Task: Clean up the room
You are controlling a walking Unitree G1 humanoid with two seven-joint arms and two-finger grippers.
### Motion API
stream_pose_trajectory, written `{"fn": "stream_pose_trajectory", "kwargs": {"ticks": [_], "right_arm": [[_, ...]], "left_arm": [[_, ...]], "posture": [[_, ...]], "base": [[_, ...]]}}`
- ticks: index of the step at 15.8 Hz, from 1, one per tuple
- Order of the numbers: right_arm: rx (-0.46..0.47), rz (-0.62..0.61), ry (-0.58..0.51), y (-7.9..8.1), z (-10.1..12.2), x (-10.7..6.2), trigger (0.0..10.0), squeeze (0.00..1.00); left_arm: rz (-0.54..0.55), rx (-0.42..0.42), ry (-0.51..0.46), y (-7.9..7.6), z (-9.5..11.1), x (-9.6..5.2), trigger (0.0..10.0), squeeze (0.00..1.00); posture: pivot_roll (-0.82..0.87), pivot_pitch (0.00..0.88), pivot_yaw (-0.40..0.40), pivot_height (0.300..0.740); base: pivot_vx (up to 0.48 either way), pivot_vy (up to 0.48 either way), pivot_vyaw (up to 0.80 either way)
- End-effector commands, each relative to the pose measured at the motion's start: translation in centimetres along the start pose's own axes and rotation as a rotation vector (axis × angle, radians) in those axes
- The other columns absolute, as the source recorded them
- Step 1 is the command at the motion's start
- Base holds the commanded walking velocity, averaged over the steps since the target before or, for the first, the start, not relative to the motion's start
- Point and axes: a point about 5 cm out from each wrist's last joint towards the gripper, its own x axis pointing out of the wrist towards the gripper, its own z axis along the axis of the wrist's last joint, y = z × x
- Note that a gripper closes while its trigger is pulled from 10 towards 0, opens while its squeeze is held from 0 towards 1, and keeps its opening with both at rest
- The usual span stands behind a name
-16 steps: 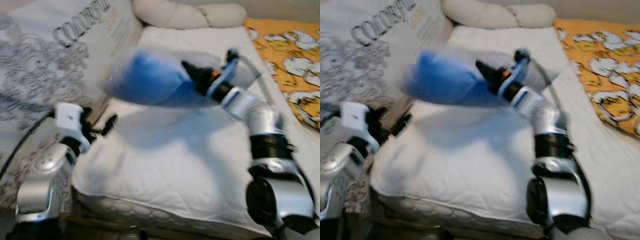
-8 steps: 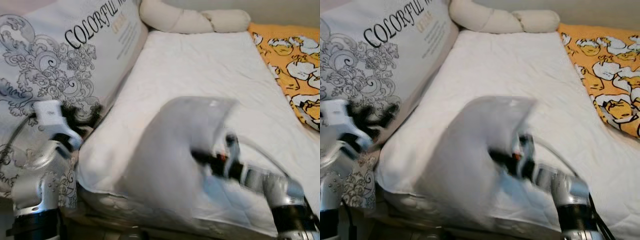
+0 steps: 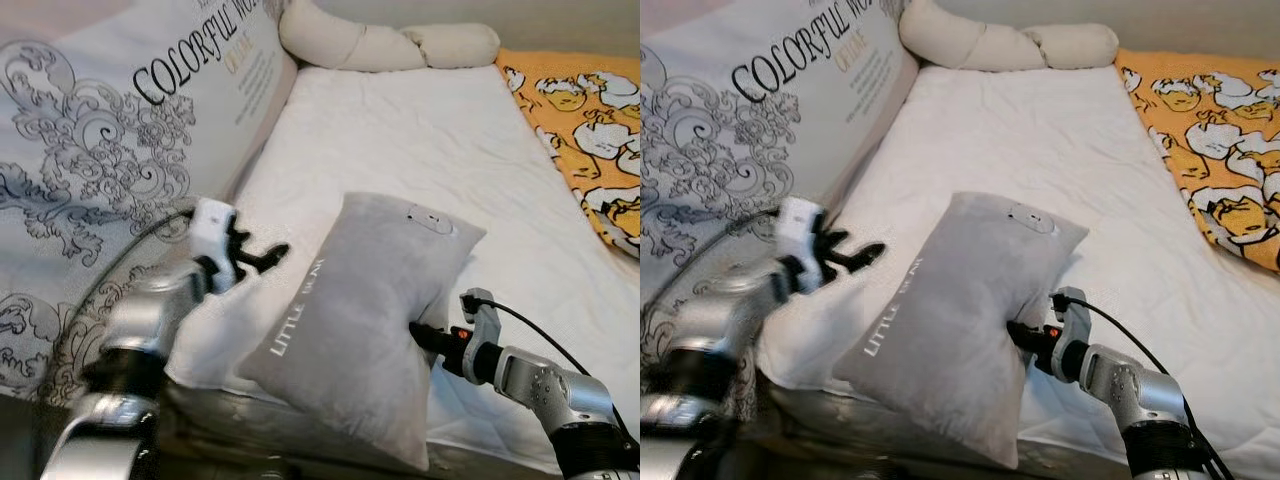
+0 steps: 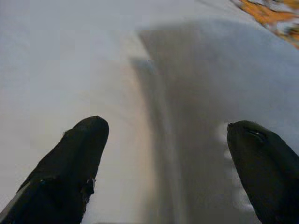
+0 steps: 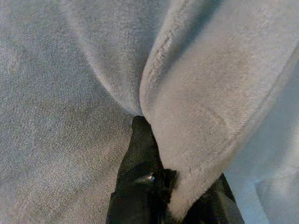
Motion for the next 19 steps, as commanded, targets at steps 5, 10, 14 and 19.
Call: {"fn": "stream_pose_trajectory", "kwargs": {"ticks": [5,10,14,19], "right_arm": [[-0.038,0.011,-0.048,0.5,0.8,-0.2,0.0,0.00],[-0.046,0.046,-0.056,1.1,1.0,-0.2,0.0,0.00],[-0.047,0.064,-0.072,1.6,1.3,0.1,0.0,0.00],[-0.047,0.064,-0.072,1.6,1.3,0.1,0.0,0.00]], "left_arm": [[-0.049,-0.058,0.044,-1.1,-1.5,2.8,10.0,1.00],[-0.240,-0.226,0.032,-3.9,-2.7,4.5,10.0,1.00],[-0.208,-0.214,0.097,-4.3,-4.2,4.9,10.0,1.00],[-0.208,-0.214,0.097,-4.3,-4.2,4.9,10.0,1.00]], "posture": [[-0.10,0.000,0.127,0.740],[-0.11,0.000,0.131,0.740],[-0.12,0.000,0.138,0.740],[-0.12,0.000,0.138,0.740]], "base": [[0.000,0.000,0.00],[0.000,0.000,0.00],[0.000,0.000,0.00],[0.000,0.000,0.00]]}}
